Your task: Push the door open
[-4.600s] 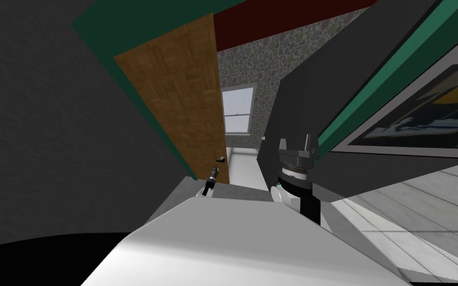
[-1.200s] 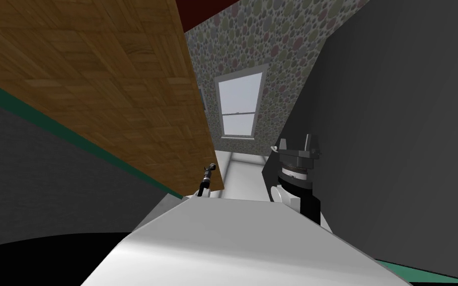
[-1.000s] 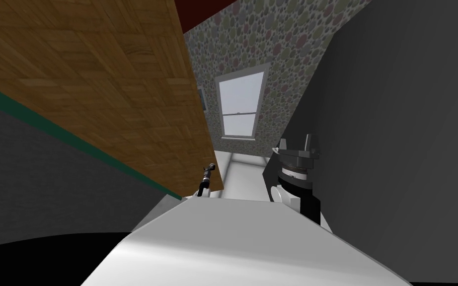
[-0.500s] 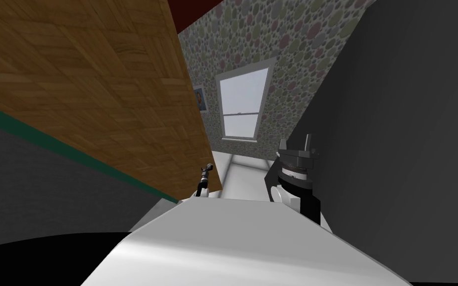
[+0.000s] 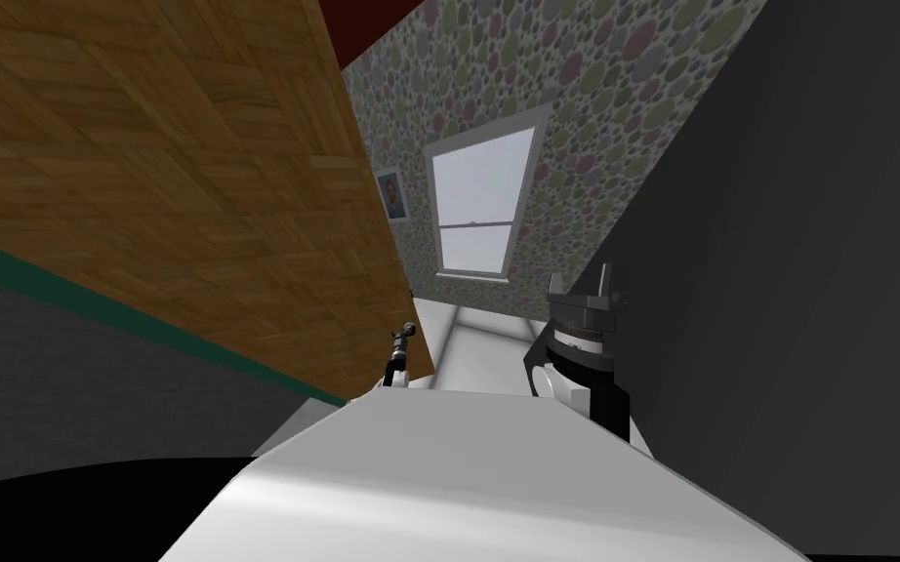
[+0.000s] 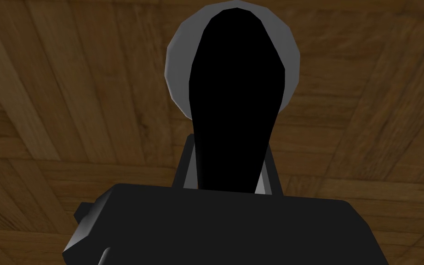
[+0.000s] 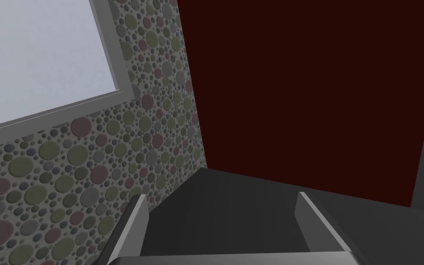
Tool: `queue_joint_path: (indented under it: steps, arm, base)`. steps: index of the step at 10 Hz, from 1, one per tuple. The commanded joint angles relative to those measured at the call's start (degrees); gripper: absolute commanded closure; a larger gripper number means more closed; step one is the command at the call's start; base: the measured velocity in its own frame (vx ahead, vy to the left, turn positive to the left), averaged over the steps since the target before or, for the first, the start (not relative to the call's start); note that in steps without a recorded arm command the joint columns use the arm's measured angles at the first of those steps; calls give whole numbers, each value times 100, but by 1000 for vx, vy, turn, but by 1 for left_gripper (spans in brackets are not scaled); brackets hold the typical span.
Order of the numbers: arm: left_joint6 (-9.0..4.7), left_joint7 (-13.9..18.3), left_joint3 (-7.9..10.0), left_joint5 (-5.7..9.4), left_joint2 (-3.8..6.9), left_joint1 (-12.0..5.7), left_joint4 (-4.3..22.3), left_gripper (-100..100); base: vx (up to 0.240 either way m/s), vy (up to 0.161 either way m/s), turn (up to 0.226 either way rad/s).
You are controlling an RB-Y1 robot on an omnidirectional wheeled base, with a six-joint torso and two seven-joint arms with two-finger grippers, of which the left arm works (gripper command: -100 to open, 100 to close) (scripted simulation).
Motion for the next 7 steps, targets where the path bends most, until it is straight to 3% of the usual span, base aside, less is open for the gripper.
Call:
queue_joint_path:
  steps: [1,7]
  arm:
    - [-1,-20,84,48,35,17,-63,100]
    - [-24,-136,416,242,91,50,-31,100]
  base:
    - [179,-22,34]
    - [198,-14,46]
